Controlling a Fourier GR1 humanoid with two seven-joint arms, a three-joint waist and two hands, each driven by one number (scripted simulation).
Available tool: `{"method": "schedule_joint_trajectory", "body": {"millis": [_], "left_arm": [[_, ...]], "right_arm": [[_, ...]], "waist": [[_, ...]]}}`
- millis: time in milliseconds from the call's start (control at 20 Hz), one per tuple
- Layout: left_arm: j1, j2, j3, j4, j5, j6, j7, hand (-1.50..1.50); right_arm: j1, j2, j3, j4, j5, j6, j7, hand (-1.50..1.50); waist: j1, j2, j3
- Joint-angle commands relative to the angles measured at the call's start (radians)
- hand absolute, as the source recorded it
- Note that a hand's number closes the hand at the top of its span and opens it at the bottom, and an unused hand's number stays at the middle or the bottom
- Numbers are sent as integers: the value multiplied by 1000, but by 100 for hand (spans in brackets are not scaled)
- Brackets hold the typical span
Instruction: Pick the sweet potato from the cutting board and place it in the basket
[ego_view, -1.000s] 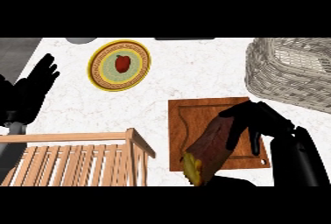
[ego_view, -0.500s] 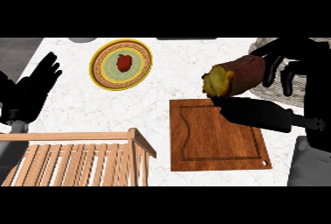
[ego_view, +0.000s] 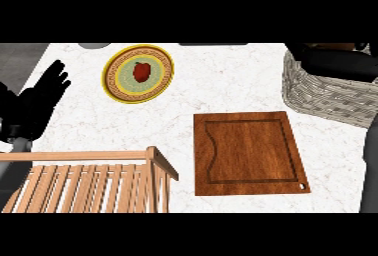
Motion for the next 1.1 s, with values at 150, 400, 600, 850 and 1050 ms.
{"method": "schedule_joint_trajectory", "body": {"millis": [150,400,600,850,1050], "left_arm": [[96,-45,-36,-20,-16,11,-8,0],[89,-62,-23,21,-19,13,-46,0],[92,-61,-19,30,-20,-12,-57,0],[88,-78,-55,9,-40,29,-37,0],[36,-81,-33,74,-30,0,-52,0]], "right_arm": [[21,-120,-123,243,-49,-78,-238,150],[60,-140,-222,374,-155,-132,-397,150],[29,-141,-206,448,-131,-162,-414,150],[60,-118,-311,553,-129,-343,-444,-150],[-14,-170,-295,733,-134,-329,-538,-150]], "waist": [[13,9,-22],[8,12,-22],[6,9,-24],[7,10,-22],[8,15,-23]]}}
